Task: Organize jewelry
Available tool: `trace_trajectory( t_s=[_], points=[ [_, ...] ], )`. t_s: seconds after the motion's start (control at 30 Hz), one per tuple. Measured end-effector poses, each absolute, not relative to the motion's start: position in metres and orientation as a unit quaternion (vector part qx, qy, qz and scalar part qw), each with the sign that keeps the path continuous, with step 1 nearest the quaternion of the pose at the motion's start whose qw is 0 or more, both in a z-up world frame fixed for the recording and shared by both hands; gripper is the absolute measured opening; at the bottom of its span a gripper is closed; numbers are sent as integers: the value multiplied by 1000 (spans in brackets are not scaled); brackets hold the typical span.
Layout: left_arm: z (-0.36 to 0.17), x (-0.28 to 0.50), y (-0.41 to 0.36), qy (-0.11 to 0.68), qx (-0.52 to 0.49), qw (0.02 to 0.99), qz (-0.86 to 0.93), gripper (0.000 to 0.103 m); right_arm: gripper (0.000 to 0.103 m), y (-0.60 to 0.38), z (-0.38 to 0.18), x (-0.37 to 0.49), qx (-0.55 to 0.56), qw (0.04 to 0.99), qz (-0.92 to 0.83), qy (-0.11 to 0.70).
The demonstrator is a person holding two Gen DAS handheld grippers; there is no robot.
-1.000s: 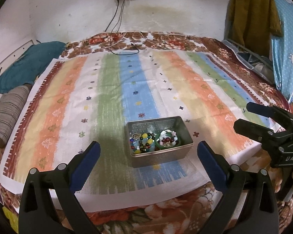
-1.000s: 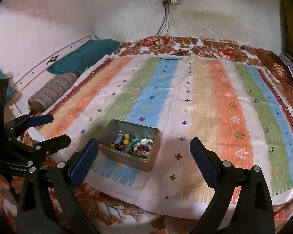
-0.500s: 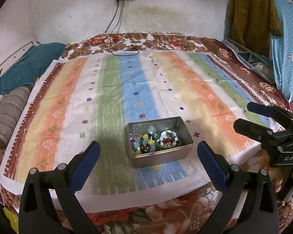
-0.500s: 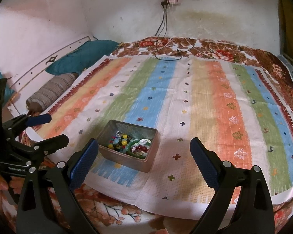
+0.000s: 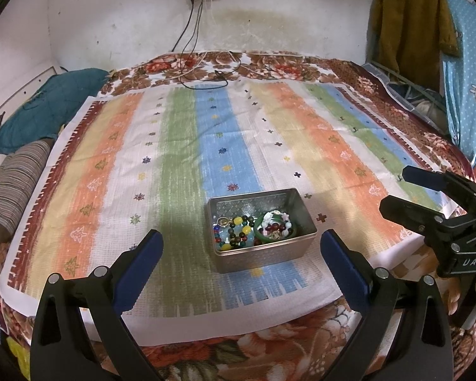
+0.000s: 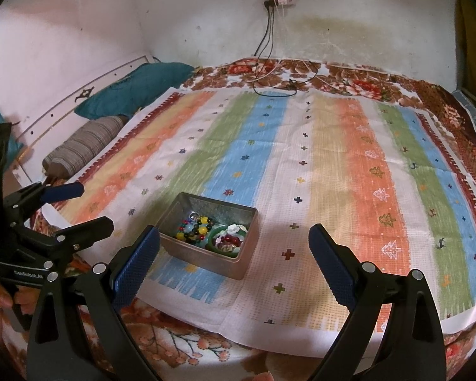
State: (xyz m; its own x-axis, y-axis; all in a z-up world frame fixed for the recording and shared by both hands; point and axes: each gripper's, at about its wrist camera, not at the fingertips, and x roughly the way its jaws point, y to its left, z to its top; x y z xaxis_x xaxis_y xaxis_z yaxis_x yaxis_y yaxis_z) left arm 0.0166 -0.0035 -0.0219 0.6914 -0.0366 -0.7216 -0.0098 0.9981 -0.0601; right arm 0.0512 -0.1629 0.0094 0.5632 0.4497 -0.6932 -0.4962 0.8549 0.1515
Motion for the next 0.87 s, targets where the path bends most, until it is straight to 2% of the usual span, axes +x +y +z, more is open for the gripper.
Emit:
trace_trajectory(
  t_s=[0.87],
  points=[
    [-24,18,1,398,-32,917,-13,97,95,-161,9,51,-31,883,267,384]
  ],
)
